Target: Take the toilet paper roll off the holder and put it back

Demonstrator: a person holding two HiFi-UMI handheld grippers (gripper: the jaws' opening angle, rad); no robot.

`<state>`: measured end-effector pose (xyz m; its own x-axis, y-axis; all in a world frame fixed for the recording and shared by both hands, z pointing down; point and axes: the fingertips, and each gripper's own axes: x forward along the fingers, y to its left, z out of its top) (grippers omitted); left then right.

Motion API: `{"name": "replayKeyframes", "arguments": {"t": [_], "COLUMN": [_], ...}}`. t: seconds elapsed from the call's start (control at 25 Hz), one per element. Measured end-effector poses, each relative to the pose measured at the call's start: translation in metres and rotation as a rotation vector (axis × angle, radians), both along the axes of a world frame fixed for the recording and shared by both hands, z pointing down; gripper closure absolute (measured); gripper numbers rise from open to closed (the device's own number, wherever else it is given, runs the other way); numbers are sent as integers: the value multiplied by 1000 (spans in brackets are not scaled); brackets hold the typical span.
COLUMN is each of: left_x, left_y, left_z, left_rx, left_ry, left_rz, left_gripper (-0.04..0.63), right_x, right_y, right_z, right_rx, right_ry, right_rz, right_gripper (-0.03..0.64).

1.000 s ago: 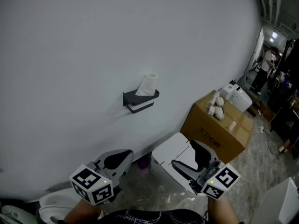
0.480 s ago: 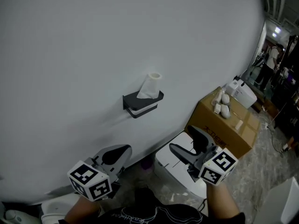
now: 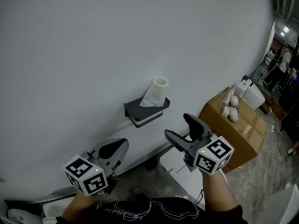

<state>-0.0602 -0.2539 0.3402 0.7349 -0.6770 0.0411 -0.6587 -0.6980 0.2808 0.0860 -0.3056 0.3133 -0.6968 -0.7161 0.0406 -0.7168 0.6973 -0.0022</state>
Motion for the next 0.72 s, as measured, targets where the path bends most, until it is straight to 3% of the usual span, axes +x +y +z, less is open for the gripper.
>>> {"name": "replayKeyframes", "arguments": {"t": [0.16,0.72], "left_x": [-6,-20], "left_y": [-19,-57], "left_z": [-1,-12], "left_rx": [-37,-6], "left_ry": [44,-15], "left_rz": [-14,-44], "left_gripper": [590,589], "right_x": [-7,-25], "right_y": [-32,-117], "right_z": [-7,-4], "right_rx": [20,15], "right_ry": [13,18], "right_rz": [-9,-2], "right_gripper": [233,250]}}
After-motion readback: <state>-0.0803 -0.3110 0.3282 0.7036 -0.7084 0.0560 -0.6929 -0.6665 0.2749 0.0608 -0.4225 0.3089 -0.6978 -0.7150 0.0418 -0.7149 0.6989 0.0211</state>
